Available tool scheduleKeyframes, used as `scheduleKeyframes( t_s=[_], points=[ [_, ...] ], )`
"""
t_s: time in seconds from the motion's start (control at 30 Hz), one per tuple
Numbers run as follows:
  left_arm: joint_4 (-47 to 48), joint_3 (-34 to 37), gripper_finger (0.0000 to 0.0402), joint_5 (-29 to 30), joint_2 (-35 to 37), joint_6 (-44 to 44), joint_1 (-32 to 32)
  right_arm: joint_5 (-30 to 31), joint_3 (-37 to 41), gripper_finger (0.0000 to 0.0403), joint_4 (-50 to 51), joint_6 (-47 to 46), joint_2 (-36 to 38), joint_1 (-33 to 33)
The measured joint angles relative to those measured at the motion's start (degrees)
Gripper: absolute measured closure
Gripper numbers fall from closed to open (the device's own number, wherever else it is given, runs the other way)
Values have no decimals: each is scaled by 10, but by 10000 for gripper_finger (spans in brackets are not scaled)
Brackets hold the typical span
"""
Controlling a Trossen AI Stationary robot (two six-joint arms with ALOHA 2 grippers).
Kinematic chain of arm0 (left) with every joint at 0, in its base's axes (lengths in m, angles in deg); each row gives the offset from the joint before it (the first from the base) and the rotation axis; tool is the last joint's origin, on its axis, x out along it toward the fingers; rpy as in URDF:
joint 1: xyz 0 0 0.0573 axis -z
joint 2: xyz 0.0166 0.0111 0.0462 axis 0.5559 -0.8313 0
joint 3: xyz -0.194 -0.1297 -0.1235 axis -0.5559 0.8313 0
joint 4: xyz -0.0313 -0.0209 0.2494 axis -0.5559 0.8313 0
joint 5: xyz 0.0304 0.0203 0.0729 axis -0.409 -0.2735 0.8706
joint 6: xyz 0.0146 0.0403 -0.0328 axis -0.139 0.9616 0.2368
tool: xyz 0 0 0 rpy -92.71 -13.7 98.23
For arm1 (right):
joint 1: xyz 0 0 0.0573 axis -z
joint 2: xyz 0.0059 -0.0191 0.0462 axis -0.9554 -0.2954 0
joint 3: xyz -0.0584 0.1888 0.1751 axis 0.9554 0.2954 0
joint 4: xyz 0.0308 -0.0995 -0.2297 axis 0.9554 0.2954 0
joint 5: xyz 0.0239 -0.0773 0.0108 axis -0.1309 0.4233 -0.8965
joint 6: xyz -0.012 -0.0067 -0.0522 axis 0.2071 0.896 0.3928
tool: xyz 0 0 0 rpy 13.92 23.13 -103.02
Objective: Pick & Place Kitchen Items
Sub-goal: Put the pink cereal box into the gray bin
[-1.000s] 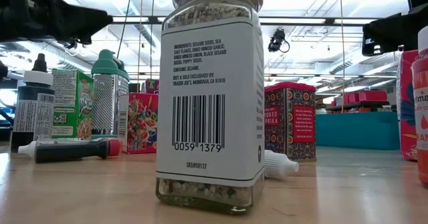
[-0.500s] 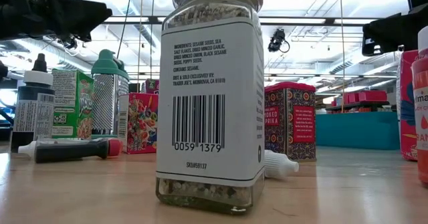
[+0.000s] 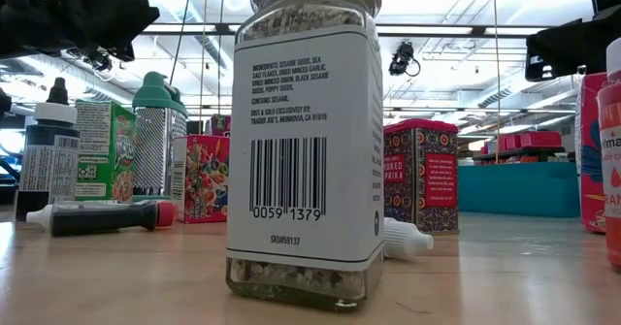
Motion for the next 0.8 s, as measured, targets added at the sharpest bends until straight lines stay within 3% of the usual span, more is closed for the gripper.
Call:
scheduleKeyframes(
  t_s=[0.37,0.8],
  points=[
    [2,0,271,2,0,-43,0,0,0,344,0,0,0,0],
    [3,0,271,2,0,-34,0,0,0,344,0,0,0,0]
  ],
)
